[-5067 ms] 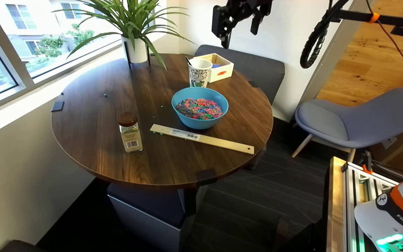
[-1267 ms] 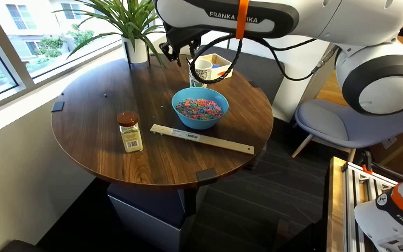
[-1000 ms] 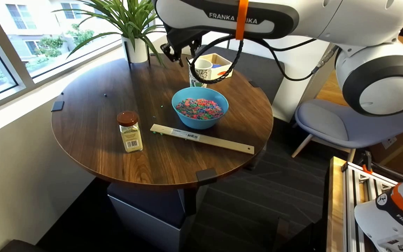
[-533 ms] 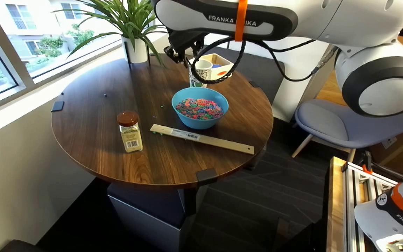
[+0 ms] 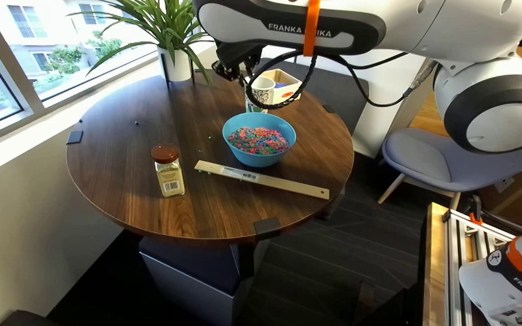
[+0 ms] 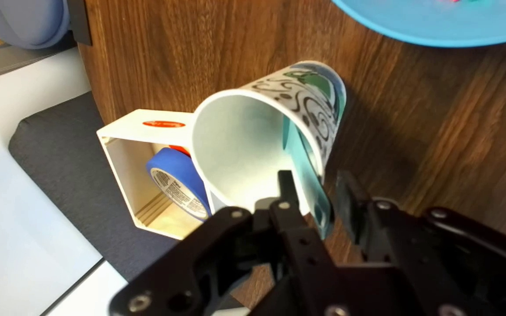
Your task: Use the blue measuring spoon to place cereal from the blue bowl into the box.
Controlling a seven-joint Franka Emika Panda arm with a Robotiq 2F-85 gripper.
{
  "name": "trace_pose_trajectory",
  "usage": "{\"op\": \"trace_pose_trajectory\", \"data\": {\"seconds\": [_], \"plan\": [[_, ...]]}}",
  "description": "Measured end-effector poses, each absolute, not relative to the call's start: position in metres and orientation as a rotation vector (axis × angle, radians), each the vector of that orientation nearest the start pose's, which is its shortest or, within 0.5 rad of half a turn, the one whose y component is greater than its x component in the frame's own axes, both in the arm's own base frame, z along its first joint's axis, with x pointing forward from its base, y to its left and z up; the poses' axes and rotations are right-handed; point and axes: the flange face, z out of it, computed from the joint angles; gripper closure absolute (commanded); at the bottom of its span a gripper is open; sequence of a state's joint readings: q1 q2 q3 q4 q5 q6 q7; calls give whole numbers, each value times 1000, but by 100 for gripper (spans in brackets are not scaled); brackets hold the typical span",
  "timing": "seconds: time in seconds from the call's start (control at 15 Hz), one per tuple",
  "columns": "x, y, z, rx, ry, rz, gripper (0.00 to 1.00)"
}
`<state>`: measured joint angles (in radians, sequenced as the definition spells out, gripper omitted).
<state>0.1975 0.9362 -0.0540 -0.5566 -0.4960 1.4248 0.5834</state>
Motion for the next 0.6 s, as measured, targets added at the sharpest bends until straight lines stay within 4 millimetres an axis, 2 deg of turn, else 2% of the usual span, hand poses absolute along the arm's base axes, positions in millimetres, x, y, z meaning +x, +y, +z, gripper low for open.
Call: {"op": "trace_pose_trajectory", "data": {"seconds": [0.13,0.27,0.6], "plan": [[757,75,469,2531,-614,183,100],[758,73,469,2513,-611,188,93],[757,77,477,2513,-592,207,93]]}}
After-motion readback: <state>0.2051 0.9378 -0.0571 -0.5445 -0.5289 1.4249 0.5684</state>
